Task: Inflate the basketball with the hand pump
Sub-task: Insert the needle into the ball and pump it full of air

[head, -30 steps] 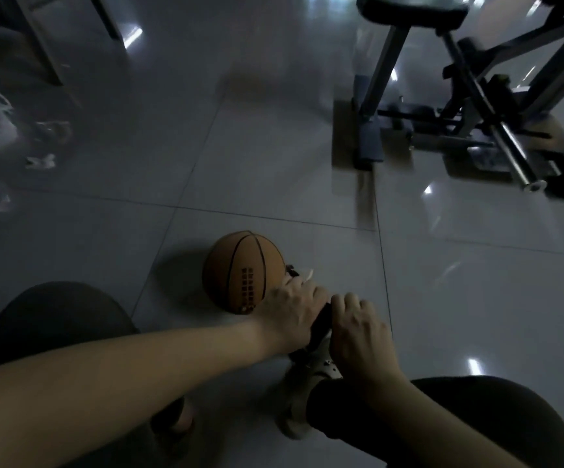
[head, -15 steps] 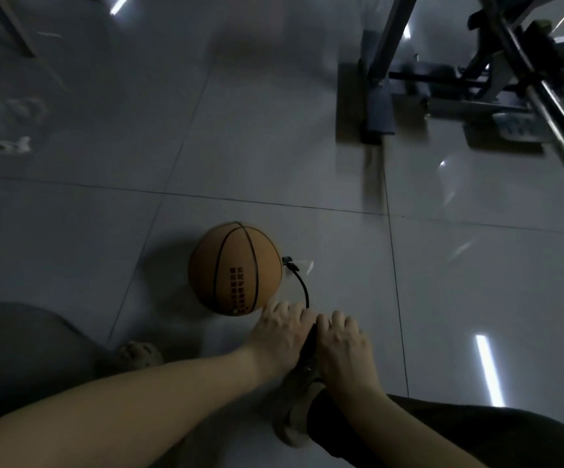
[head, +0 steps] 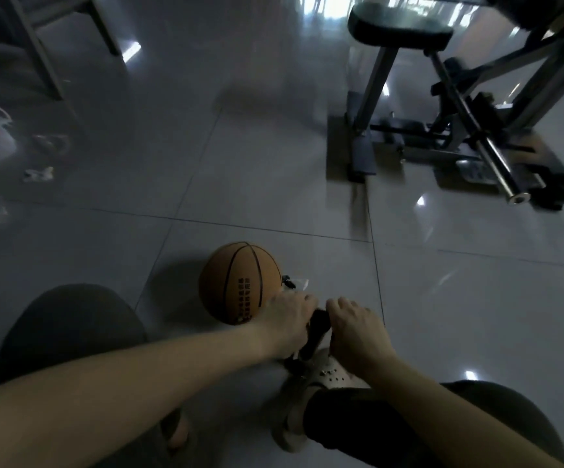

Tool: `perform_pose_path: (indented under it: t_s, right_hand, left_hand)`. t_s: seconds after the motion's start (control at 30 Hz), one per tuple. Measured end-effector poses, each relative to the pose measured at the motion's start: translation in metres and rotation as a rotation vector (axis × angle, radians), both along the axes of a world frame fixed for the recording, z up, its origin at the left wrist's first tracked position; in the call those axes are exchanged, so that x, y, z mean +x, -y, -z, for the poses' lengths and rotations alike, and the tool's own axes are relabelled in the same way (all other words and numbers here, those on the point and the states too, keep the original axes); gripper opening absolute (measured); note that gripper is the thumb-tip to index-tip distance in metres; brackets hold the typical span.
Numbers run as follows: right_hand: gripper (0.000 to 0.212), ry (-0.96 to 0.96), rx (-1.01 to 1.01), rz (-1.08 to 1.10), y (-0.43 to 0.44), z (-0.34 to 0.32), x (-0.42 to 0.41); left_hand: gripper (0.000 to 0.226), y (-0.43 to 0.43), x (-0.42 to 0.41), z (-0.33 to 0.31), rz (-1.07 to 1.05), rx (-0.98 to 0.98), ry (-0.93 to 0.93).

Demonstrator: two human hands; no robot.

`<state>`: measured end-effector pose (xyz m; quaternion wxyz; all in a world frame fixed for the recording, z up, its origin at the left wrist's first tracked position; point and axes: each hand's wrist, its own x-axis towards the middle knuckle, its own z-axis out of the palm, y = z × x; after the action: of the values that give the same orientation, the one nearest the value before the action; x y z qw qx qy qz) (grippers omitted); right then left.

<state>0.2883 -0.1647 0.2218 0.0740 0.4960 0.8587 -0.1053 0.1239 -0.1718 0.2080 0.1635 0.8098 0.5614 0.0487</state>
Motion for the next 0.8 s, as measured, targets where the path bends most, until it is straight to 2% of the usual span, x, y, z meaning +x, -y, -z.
perform_pose_path:
  t_s: [0.13,0.27,0.37,0.47,0.6,0.8]
  right_hand:
    - [0.013,-0.115,0.221,0.025,-0.016,-0.057,0.005]
    - [0.017,-0.195,0.323,0.066,-0.016,-0.066,0.01]
    - [0.016,-0.187,0.349,0.074,0.005,-0.04,0.01]
    - [0.006,-0.161,0.305,0.112,0.028,-0.004,0.01]
    - [0.008,-0.173,0.267,0.123,0.024,0.02,0.006]
    - [0.016,-0.125,0.195,0.104,0.019,0.053,0.003]
  left_hand:
    - [0.009,-0.025,-0.003,-0.067,-0.005,0.152,0.029]
    - [0.011,-0.026,0.0,-0.088,0.025,0.271,0.072]
    - [0.006,-0.012,0.001,-0.059,0.05,0.283,0.05]
    - [0.028,0.009,0.004,-0.016,0.033,0.239,0.033]
    - [0.01,0.013,0.006,0.018,-0.006,0.224,0.051]
    - [0.019,0.008,0.004,0.061,-0.021,0.144,0.003]
